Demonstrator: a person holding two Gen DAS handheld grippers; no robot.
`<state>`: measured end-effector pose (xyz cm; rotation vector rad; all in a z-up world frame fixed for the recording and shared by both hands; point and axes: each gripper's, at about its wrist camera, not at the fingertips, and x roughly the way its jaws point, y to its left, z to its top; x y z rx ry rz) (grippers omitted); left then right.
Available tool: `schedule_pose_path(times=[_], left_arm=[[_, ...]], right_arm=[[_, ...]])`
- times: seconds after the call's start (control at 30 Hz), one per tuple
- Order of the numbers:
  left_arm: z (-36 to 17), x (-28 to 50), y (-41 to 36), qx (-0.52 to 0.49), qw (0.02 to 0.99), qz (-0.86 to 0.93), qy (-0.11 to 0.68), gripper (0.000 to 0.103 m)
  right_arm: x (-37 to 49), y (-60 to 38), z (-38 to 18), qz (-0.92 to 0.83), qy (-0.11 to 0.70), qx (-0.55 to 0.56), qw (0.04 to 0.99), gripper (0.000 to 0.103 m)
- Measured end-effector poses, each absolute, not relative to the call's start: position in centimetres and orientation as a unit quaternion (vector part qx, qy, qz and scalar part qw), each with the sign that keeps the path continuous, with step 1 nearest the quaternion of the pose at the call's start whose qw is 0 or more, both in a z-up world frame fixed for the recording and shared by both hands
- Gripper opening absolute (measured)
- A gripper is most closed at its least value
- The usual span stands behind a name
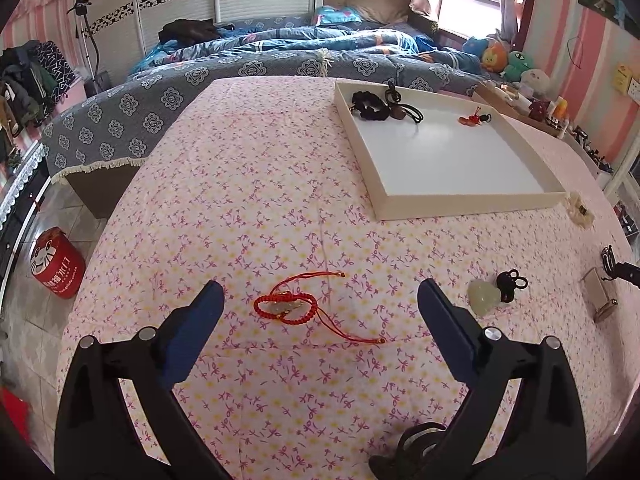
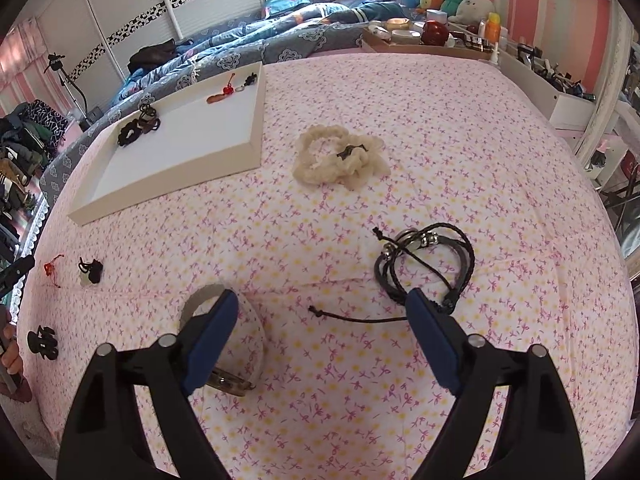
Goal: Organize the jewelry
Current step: 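Move both open tools back toward the remaining jewelry on the bed, then grasp the red cord with the left tool while the right tool grasps the cream scrunchie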
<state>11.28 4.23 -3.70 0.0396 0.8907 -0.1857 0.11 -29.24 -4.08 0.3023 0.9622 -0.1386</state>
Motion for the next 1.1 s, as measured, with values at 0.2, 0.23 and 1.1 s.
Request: schedule_pose_path(times=[0.2, 0.23, 1.1], left_arm=[[-4.2, 12.0, 4.0, 0.020, 0.892, -0.094, 0.443, 0.086], [-4.3, 12.1, 4.0, 0.019, 0.891, -0.095, 0.443, 0.086], [-7.6, 14.2, 3.8, 0.035, 0.866, -0.091, 0.491, 0.061]], right_arm=[[0.9, -30.3, -3.8, -0.077, 0.457, 0.155, 0.872, 0.085], [1.2, -30.4, -3.6, -0.078, 0.456, 0.155, 0.873, 0.084], [12.2, -33.9, -6.5, -0.132, 0.483, 0.170, 0.849, 0.068]])
